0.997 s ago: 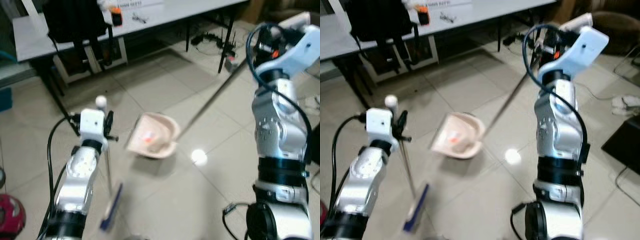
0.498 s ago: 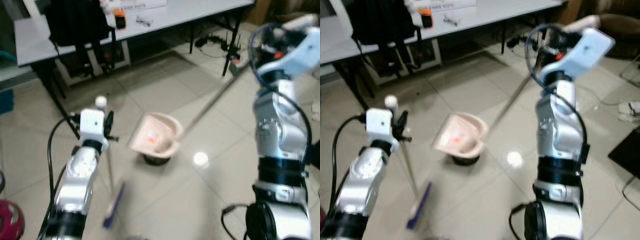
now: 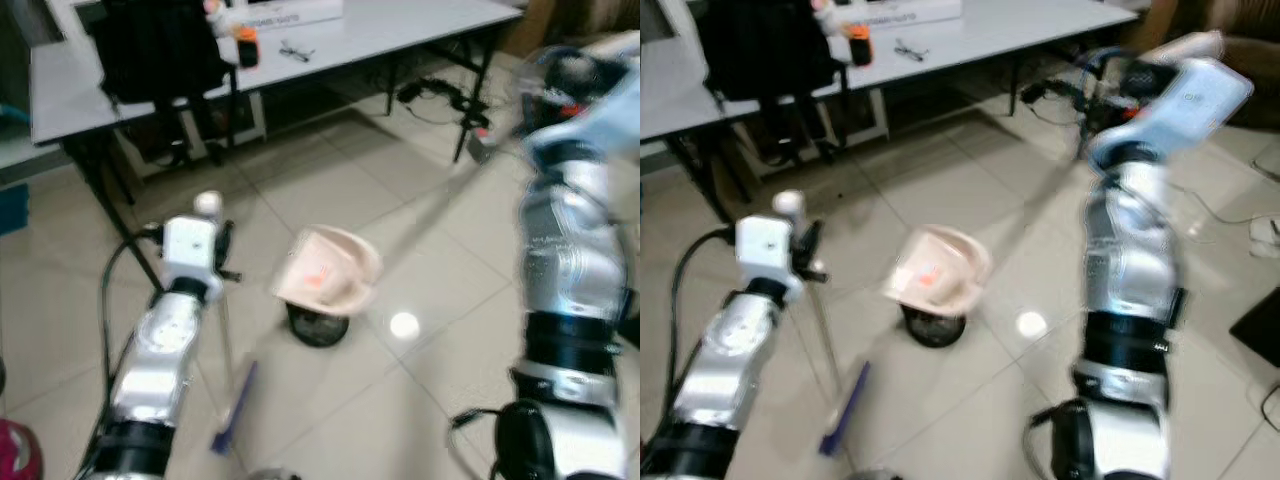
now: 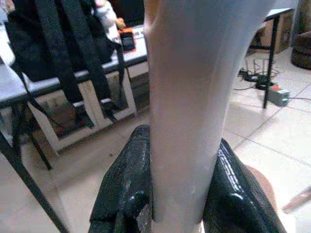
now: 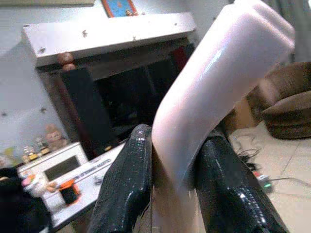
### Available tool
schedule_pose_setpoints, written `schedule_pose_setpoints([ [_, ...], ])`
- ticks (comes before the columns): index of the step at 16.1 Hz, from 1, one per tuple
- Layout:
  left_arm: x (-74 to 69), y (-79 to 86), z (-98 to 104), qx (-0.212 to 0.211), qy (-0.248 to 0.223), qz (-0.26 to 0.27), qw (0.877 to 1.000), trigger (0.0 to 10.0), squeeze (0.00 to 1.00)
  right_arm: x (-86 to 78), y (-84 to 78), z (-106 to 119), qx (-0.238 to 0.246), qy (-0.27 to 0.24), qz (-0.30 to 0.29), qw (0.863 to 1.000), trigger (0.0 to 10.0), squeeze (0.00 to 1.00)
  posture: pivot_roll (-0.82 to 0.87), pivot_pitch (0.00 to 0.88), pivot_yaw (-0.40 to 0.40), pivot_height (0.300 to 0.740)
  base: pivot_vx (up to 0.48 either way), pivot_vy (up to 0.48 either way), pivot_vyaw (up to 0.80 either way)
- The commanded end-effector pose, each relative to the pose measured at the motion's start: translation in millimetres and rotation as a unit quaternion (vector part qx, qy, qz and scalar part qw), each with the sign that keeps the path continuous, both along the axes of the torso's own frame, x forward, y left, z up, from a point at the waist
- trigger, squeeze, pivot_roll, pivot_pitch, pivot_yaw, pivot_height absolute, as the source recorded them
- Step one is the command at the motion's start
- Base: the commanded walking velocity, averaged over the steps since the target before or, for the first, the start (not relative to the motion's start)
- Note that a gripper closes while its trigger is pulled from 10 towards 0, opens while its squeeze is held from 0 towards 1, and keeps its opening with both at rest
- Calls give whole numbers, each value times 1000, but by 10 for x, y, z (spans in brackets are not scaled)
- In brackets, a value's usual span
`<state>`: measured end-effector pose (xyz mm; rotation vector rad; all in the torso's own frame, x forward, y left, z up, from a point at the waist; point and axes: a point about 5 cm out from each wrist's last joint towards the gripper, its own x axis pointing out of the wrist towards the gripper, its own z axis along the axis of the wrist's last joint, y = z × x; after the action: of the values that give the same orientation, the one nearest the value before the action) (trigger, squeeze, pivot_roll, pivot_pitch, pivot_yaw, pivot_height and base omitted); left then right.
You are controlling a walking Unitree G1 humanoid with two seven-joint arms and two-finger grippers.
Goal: Sweep floor
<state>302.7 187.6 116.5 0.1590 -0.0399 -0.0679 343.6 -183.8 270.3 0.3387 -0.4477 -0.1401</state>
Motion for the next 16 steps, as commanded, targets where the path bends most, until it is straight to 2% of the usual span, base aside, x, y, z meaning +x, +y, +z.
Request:
schedule_pose_setpoints([
  [1,22,-41,80,8,-17,-10,1000,10000,0,-44,-57,159,10,-39,-9,999,10000,0,5,38,71,740,424,0,0],
  [13,37,-46,80,8,-15,-16,1000,10000,0,-54,-96,137,14,-37,-19,999,10000,0,6,46,80,740,425,0,0],
  [16,30,-52,74,1,-16,-16,1000,10000,0,-57,-98,136,12,-38,-19,999,10000,0,5,46,80,740,0,0,0],
])
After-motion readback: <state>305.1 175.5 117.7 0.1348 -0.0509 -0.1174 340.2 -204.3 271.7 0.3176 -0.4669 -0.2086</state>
